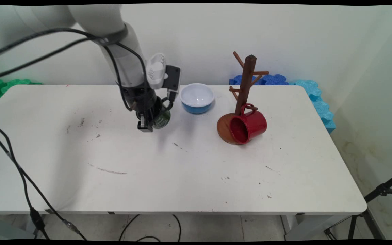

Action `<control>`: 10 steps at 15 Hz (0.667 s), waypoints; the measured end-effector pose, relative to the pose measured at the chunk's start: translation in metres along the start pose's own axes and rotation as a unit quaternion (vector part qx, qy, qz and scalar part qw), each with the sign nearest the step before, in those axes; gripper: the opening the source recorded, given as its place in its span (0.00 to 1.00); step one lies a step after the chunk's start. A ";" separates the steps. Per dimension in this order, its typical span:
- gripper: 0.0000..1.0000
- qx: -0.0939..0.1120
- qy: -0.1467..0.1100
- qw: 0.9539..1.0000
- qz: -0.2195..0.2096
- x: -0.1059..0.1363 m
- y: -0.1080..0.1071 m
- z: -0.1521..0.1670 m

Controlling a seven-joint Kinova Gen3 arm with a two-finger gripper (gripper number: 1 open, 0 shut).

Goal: Place the picked object on the table

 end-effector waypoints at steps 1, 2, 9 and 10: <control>0.00 -0.002 -0.003 1.000 0.000 0.002 -0.001 0.004; 0.00 -0.003 -0.006 1.000 0.000 0.004 -0.003 0.009; 0.00 -0.020 -0.018 1.000 0.011 0.018 -0.013 0.044; 0.00 -0.022 -0.019 1.000 0.012 0.020 -0.015 0.048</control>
